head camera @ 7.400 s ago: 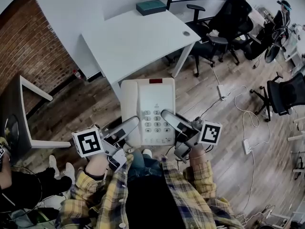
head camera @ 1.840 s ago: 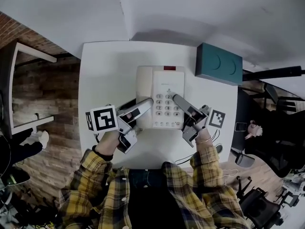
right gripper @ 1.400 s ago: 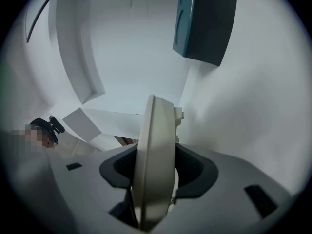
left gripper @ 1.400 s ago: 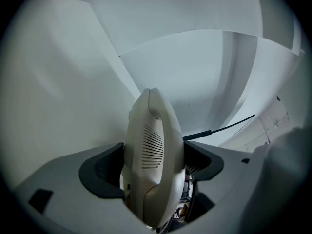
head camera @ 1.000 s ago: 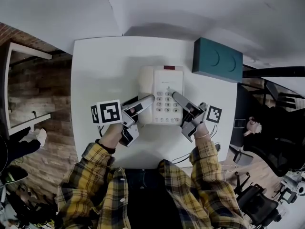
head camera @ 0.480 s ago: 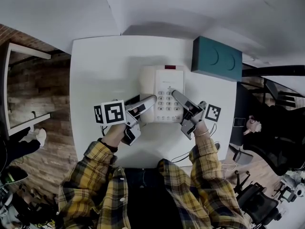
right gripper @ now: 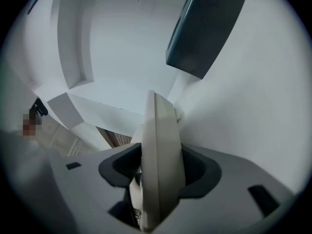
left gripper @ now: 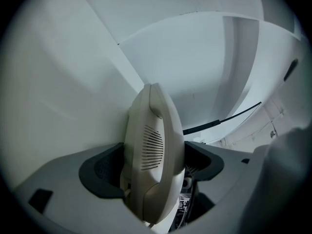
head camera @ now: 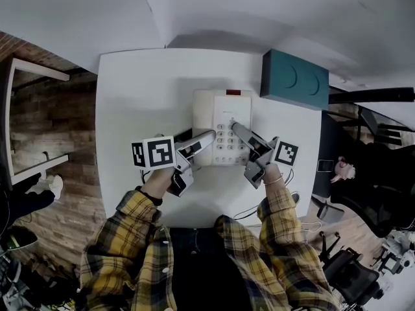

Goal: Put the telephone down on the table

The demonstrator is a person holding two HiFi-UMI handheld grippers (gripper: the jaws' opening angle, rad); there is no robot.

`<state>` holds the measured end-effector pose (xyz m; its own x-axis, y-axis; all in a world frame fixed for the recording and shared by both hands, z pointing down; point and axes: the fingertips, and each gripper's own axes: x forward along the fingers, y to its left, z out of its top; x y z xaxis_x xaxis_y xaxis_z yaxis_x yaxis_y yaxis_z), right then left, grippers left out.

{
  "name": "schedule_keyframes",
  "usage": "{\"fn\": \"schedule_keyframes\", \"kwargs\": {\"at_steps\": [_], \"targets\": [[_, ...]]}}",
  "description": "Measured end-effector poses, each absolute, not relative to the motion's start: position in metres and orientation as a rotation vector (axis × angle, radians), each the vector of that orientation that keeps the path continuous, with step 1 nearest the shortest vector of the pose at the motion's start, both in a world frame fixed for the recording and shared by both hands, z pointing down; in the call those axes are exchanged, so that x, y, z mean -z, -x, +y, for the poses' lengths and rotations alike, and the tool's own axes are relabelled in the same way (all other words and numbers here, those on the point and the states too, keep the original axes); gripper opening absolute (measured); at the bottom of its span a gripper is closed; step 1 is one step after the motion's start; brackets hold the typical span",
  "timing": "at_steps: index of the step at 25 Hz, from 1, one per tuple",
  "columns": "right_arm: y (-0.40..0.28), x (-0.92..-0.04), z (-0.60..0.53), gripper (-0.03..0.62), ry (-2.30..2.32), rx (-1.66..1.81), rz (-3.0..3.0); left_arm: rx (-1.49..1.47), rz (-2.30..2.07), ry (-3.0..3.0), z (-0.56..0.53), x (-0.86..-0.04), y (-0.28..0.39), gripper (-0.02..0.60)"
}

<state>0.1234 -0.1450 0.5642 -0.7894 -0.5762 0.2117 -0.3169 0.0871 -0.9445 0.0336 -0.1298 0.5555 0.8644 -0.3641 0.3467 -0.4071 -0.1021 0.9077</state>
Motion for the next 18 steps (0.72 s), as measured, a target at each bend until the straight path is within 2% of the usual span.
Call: {"fn": "schedule_keyframes", "kwargs": {"at_steps": [18], "targets": [[-0.1261,-0.5725,-0.1429,0.269,1.112,1.812,2.224,-0.109,-0.611,-1.733,-0.1273,-0.5592,-0.0355,0.367]]}}
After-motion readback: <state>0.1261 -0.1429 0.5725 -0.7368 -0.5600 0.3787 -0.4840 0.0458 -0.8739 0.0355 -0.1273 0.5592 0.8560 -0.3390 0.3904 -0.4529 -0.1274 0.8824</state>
